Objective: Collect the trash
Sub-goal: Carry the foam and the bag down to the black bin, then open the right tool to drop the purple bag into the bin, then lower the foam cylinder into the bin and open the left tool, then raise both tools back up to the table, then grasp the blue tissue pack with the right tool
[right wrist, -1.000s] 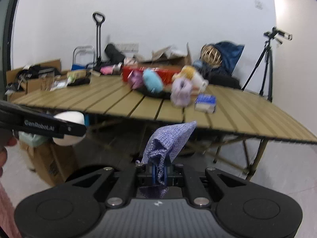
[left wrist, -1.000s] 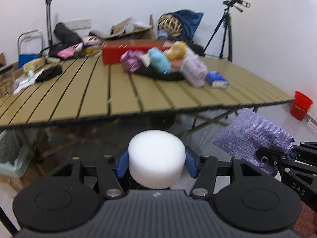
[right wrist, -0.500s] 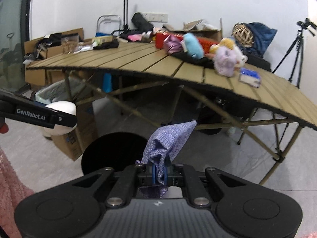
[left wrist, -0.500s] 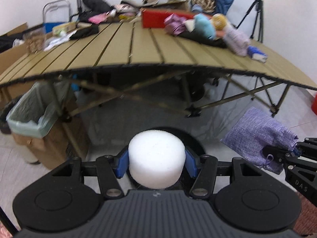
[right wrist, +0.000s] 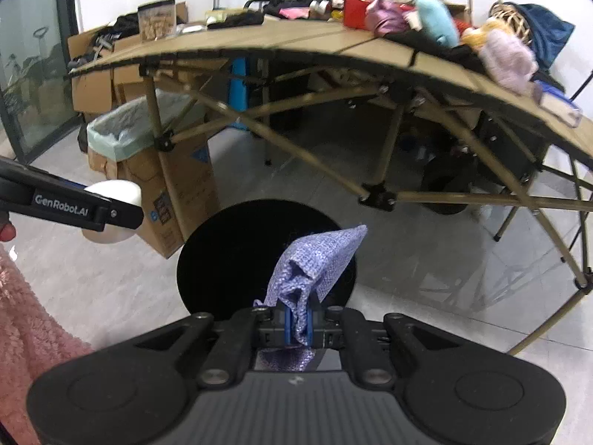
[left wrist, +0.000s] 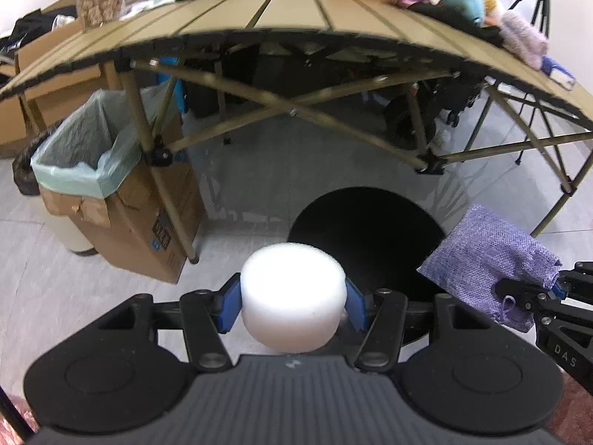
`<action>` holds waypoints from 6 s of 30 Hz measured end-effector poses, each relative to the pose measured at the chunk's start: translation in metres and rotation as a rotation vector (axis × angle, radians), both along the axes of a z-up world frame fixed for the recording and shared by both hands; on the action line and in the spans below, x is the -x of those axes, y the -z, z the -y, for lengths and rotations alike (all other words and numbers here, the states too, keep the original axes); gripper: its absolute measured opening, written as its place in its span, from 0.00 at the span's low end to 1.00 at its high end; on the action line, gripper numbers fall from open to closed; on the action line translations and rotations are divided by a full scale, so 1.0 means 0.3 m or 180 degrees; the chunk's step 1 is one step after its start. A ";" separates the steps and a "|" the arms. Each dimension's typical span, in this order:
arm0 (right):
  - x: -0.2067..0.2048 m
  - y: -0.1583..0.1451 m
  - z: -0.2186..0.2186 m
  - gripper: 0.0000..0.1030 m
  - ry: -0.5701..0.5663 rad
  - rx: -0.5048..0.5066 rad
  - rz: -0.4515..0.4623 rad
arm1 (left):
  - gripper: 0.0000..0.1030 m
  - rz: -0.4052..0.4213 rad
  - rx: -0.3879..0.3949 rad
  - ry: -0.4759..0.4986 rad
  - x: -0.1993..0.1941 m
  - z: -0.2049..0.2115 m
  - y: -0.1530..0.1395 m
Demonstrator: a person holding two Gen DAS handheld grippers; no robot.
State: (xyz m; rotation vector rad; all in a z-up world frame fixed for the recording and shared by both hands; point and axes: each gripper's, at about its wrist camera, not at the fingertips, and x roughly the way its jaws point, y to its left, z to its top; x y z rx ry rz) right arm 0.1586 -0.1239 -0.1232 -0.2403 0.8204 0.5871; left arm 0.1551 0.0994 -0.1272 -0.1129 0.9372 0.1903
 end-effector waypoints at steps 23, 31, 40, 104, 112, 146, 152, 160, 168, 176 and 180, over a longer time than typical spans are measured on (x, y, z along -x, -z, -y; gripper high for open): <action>-0.181 0.189 -0.261 0.07 -0.0250 0.0175 -0.0354 | 0.55 -0.0358 -0.0147 -0.0391 -0.076 -0.159 0.142; -0.203 0.214 -0.263 0.11 -0.0202 0.0170 -0.0451 | 0.55 -0.0327 -0.0149 -0.0331 -0.080 -0.144 0.139; -0.202 0.183 -0.237 0.84 -0.0048 0.0181 -0.0314 | 0.55 -0.0312 -0.0168 -0.0294 -0.087 -0.129 0.139; -0.213 0.070 0.224 1.00 0.1227 -0.0028 -0.0343 | 0.86 -0.0394 -0.0123 0.0414 -0.296 0.312 0.159; -0.206 0.064 0.223 1.00 0.1229 0.0000 -0.0314 | 1.00 -0.0448 -0.0178 0.0381 -0.301 0.325 0.152; -0.146 -0.159 0.348 1.00 0.1401 -0.0425 0.0591 | 1.00 0.0544 -0.0242 0.0333 -0.203 0.362 -0.149; -0.130 -0.242 0.397 1.00 0.1473 -0.0622 0.0854 | 1.00 0.0848 -0.0163 0.0414 -0.206 0.392 -0.243; -0.171 -0.342 0.433 1.00 0.1525 -0.0667 0.1187 | 1.00 0.1140 -0.0159 0.0458 -0.278 0.441 -0.339; -0.268 -0.399 0.447 1.00 0.1589 -0.0608 0.1443 | 1.00 0.1246 -0.0073 0.0511 -0.361 0.480 -0.376; -0.376 -0.418 0.451 1.00 0.1690 -0.0554 0.1639 | 1.00 0.1368 -0.0045 0.0499 -0.461 0.491 -0.409; -0.438 -0.412 0.453 1.00 0.1732 -0.0541 0.1653 | 1.00 0.1408 -0.0054 0.0476 -0.519 0.485 -0.418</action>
